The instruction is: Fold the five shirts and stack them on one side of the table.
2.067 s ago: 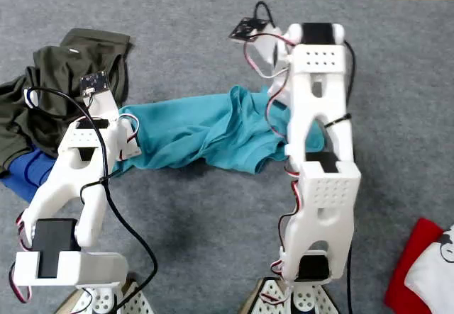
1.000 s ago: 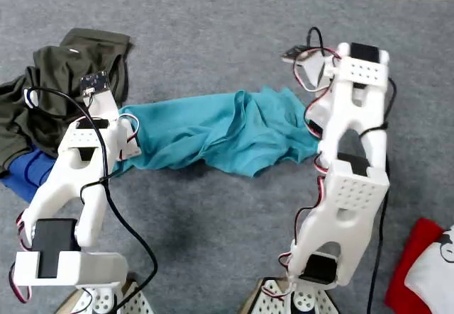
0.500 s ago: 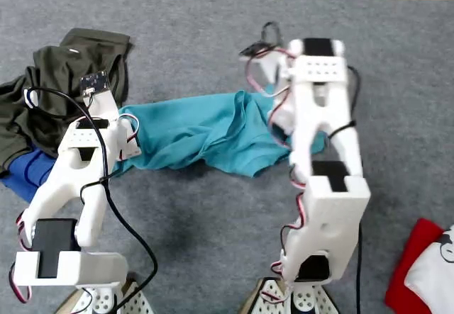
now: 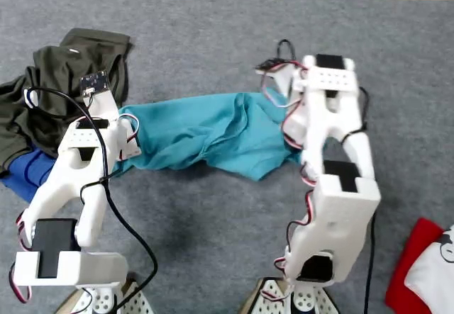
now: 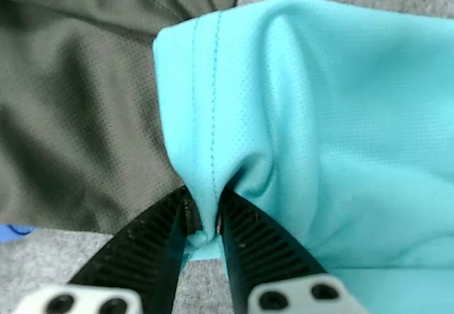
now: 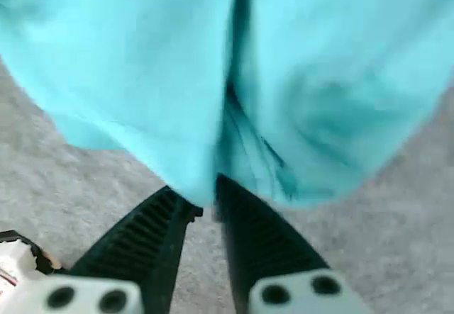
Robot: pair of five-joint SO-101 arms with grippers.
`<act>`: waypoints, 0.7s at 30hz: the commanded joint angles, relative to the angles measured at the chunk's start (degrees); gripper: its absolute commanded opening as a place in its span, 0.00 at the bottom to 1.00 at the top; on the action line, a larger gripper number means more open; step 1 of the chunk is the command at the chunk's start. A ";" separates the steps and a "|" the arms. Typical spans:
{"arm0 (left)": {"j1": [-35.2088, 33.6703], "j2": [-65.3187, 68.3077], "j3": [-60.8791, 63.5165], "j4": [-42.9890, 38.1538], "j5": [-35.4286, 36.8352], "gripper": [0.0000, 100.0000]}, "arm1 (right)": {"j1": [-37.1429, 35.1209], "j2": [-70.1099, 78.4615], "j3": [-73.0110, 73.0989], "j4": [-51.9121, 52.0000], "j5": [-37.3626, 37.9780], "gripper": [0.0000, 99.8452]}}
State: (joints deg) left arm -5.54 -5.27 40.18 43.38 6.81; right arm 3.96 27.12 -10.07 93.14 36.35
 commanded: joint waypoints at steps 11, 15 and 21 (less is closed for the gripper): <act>0.79 -0.13 0.09 -0.53 -0.35 0.02 | 12.44 -4.62 4.18 8.00 8.35 0.01; 0.79 -0.13 0.09 -0.53 -0.35 0.02 | 14.37 -8.66 13.93 7.21 12.66 0.01; 0.79 -0.13 0.09 -0.53 -0.35 0.02 | 15.69 -21.32 19.30 0.35 13.54 0.22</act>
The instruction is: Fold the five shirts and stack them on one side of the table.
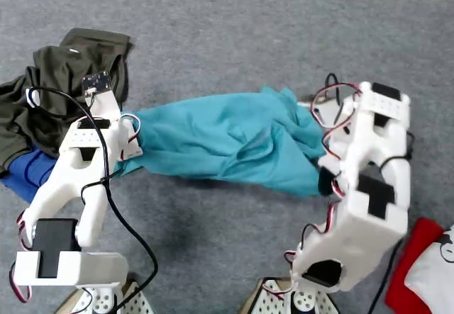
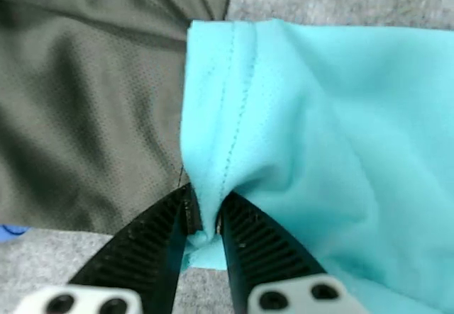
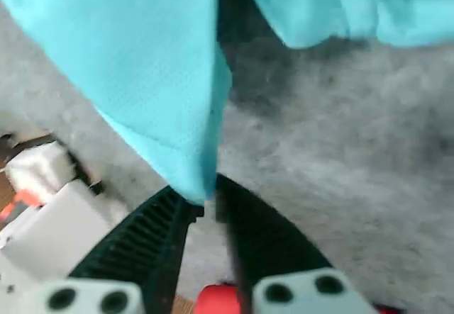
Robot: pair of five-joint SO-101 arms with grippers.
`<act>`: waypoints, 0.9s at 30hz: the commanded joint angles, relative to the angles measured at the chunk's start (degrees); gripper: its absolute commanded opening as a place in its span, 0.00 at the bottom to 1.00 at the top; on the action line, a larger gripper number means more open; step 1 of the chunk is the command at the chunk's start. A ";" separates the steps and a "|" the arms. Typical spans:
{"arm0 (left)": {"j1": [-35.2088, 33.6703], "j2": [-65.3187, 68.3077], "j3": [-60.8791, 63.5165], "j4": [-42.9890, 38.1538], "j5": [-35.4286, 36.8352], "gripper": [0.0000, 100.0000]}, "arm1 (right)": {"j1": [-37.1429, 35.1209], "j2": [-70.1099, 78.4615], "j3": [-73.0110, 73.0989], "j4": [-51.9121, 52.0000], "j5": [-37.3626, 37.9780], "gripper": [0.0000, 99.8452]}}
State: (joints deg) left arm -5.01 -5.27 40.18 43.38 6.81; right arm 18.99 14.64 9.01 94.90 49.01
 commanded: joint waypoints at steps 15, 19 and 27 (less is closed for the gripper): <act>0.26 -0.13 0.09 -0.53 -0.35 0.02 | -25.98 1.01 -23.25 -2.02 -5.27 0.18; 0.26 -0.13 0.09 -0.53 -0.35 0.02 | -28.18 12.79 -36.09 5.27 -6.86 0.18; 0.26 -0.13 0.09 -0.53 -0.35 0.02 | -28.88 27.56 -51.38 7.21 -8.00 0.18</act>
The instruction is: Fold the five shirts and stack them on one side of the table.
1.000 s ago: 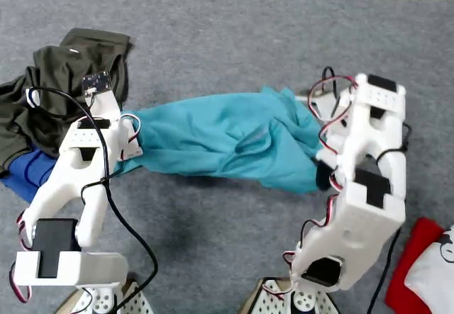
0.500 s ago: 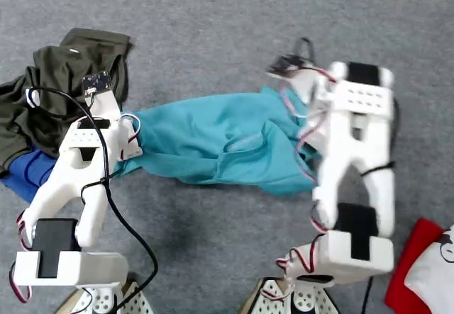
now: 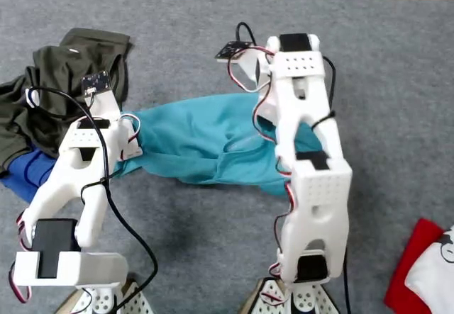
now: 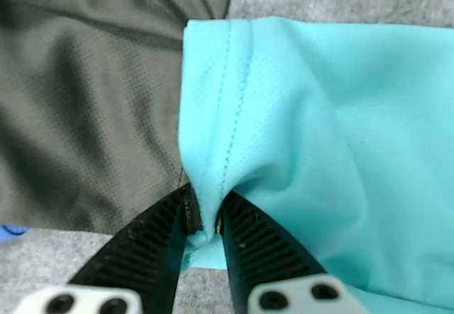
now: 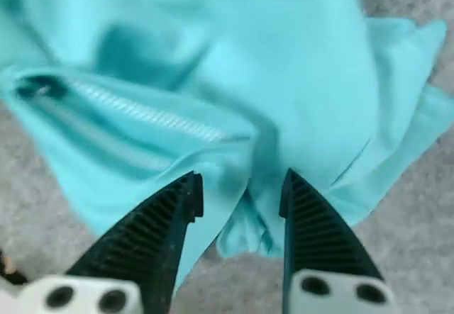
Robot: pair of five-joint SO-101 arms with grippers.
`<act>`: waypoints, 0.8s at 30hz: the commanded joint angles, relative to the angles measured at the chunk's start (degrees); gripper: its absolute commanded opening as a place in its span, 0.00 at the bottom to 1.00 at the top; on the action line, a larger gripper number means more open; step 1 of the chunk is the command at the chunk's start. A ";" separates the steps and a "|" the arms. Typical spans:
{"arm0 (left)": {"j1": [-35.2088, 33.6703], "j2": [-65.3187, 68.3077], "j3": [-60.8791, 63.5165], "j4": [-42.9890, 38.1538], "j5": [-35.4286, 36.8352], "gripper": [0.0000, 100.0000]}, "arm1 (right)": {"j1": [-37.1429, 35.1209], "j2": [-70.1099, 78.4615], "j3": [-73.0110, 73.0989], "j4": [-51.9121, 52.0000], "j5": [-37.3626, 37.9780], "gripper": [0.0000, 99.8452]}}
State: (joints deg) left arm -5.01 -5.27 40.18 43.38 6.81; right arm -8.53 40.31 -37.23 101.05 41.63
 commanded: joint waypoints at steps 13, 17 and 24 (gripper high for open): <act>0.26 -0.13 0.09 -0.53 -0.35 0.02 | -1.36 5.05 -4.62 1.05 -0.53 0.18; 0.35 -0.13 0.09 -0.53 -0.35 0.02 | -0.40 4.88 -4.26 1.32 -0.62 0.18; 0.35 -0.13 0.09 -0.53 -0.35 0.02 | -0.13 -3.65 4.62 1.23 -0.35 0.18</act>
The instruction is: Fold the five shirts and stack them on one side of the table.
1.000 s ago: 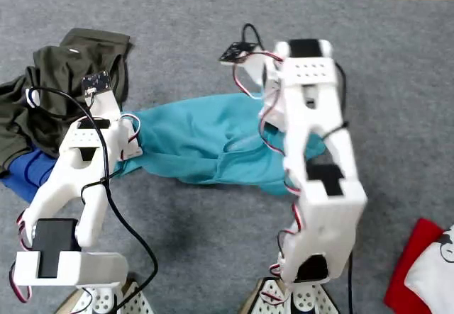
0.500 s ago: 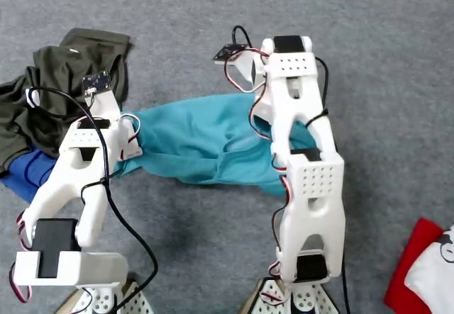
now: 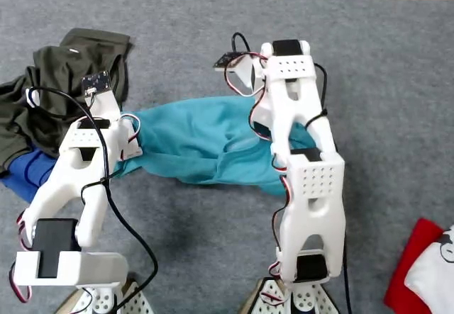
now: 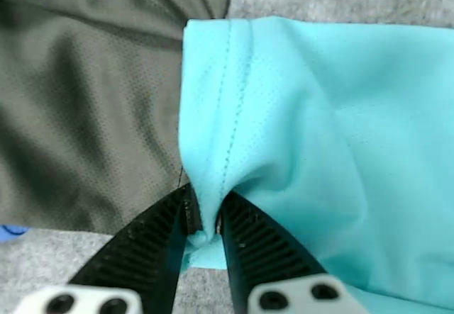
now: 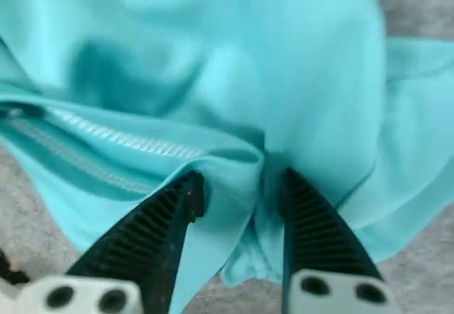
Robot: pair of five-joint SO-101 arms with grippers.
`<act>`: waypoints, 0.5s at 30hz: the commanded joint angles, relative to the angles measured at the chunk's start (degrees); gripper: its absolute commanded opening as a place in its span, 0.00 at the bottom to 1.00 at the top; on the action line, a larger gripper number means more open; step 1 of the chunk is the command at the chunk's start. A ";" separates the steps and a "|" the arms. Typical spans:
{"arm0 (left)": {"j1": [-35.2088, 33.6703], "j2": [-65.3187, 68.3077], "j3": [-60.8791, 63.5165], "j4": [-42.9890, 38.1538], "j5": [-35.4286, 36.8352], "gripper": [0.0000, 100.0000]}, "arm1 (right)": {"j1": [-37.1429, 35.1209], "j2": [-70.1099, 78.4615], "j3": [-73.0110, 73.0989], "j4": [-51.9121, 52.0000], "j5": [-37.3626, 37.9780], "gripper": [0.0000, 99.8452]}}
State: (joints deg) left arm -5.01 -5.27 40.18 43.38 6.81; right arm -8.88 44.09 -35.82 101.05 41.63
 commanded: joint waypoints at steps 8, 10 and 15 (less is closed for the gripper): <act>0.35 -0.13 0.09 -0.53 -0.35 0.02 | -0.57 -13.32 9.54 0.18 -0.26 0.18; 0.35 -0.13 0.09 -0.53 -0.35 0.02 | -0.66 -13.41 9.54 0.18 -0.26 0.18; 0.35 -0.13 0.00 -0.53 -0.35 0.02 | -1.27 -13.85 9.54 1.14 -0.70 0.18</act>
State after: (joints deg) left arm -5.01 -5.27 40.18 43.38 6.81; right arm -8.88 35.38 -26.24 101.05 41.63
